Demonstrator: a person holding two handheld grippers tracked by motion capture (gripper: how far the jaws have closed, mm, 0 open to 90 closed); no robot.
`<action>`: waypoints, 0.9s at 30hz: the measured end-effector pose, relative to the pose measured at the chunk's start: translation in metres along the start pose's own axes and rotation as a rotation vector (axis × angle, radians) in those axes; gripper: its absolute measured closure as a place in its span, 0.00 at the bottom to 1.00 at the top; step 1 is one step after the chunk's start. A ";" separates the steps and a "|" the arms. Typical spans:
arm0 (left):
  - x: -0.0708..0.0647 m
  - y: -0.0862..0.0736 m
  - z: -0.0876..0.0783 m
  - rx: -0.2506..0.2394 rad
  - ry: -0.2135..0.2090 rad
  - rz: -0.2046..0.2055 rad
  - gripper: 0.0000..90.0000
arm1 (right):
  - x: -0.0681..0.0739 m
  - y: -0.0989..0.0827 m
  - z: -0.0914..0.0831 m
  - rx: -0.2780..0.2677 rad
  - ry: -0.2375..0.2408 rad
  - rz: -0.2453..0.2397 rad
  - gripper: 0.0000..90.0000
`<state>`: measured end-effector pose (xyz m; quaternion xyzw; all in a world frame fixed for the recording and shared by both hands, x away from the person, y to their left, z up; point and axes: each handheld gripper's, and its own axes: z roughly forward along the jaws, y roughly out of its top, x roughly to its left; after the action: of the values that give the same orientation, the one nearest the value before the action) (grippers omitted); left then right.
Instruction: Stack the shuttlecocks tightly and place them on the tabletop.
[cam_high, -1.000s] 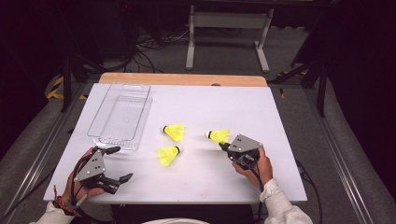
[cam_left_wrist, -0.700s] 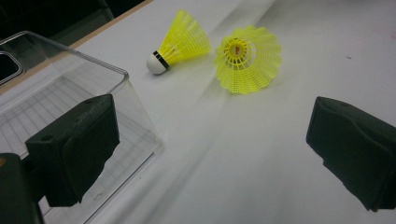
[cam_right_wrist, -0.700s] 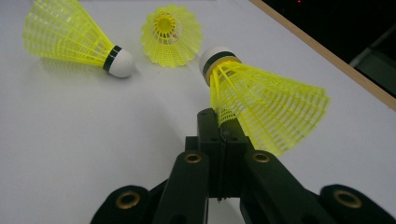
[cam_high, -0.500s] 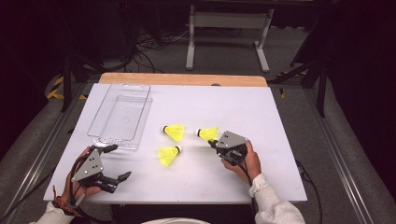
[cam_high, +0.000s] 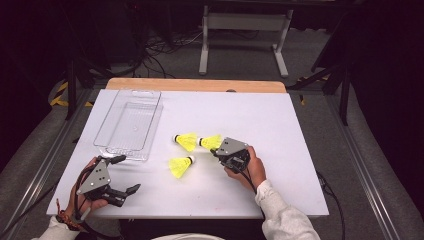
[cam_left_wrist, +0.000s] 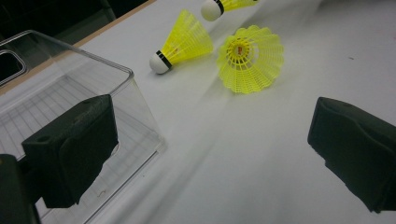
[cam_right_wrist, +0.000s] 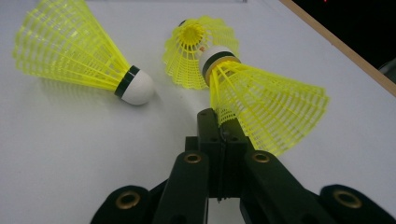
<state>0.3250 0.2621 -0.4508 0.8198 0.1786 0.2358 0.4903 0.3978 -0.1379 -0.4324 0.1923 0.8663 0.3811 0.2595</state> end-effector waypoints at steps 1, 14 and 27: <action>0.000 0.000 0.000 0.000 -0.001 0.001 0.03 | 0.000 0.001 0.002 0.004 0.003 -0.003 1.00; 0.000 -0.001 0.000 0.002 -0.007 -0.003 0.03 | 0.003 0.012 0.025 0.034 0.026 -0.026 1.00; 0.000 -0.001 0.000 0.000 -0.017 0.000 0.03 | 0.000 0.019 0.040 0.044 0.022 -0.006 1.00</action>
<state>0.3247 0.2623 -0.4514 0.8218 0.1744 0.2286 0.4919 0.4242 -0.1036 -0.4408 0.1913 0.8779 0.3630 0.2469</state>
